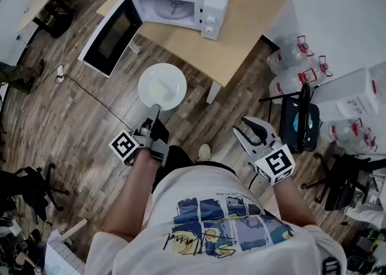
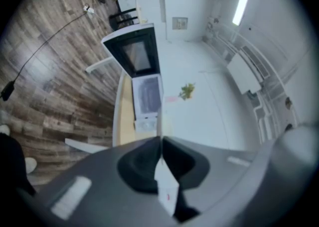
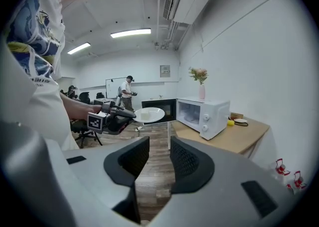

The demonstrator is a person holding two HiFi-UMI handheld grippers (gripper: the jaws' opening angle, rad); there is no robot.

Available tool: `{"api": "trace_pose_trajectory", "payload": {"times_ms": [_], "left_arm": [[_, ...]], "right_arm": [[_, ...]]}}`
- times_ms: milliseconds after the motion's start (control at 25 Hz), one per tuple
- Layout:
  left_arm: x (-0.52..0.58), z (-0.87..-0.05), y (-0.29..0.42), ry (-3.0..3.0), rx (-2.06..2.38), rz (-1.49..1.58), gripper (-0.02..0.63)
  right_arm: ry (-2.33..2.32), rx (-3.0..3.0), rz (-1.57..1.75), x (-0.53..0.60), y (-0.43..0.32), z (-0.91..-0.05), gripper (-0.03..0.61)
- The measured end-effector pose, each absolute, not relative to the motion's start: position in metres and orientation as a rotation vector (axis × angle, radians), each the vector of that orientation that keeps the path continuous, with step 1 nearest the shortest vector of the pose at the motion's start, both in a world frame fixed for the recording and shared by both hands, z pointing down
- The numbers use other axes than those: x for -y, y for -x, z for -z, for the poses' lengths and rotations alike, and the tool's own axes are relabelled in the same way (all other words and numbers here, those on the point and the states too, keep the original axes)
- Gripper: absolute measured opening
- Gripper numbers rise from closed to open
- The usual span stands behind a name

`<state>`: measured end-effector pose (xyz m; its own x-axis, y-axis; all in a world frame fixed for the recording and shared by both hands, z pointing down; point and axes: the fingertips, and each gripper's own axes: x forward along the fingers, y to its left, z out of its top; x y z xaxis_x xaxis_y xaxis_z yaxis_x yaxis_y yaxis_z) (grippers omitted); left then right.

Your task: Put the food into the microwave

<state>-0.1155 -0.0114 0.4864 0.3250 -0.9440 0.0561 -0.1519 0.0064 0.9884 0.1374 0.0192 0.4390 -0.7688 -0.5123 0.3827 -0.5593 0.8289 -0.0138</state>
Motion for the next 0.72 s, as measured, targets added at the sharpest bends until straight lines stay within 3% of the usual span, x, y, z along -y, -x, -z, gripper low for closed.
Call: {"api": "trace_pose_trajectory", "payload": {"times_ms": [360,720], "left_arm": [[0.13,-0.506,0.125,-1.412,1.114,0.849,0.018],[0.26,-0.536,0.152,-1.377,1.091,0.816,0.018]], "right_arm": [[-0.898,2.614,-0.219,0.051,-0.154,-0.435,0.13],[-1.097,2.506,-0.263,0.141,-0.153,-0.428,0.095]]}}
